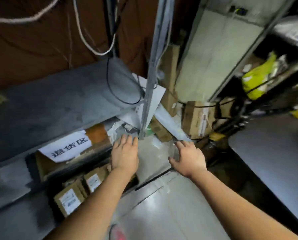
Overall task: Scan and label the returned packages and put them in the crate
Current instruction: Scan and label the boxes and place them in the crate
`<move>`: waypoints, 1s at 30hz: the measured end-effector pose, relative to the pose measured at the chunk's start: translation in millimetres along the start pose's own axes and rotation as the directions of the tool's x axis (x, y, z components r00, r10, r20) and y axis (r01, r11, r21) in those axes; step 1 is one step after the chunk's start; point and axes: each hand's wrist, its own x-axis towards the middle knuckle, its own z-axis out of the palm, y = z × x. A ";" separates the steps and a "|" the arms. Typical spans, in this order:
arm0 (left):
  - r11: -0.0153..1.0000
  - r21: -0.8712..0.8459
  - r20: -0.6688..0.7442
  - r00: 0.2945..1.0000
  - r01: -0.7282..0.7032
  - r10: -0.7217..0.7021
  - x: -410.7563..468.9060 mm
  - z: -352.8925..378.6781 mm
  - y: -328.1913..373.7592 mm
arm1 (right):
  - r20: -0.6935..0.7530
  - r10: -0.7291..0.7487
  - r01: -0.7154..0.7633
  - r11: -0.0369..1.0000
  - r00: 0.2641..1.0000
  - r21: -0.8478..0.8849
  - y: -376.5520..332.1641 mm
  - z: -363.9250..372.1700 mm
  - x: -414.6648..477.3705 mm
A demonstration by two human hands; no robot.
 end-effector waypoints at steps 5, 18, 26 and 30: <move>0.986 0.047 -0.011 0.987 -0.162 0.163 -48.8 -65.5 137.9 | -0.127 0.175 -0.160 0.980 0.976 0.120 116.2 -63.6 -102.0; 0.889 0.107 -0.063 0.890 -0.445 0.452 -119.1 -130.3 451.8 | -0.173 0.452 -0.389 0.870 0.875 0.303 397.1 -84.8 -287.9; 0.874 0.142 -0.076 0.876 -0.464 0.477 -37.7 -159.3 540.5 | -0.197 0.521 -0.398 0.802 0.830 0.445 484.3 -122.7 -228.2; 0.884 0.102 -0.080 0.882 -0.456 0.464 40.2 -170.2 572.6 | -0.162 0.554 -0.383 0.729 0.816 0.567 521.7 -142.7 -157.4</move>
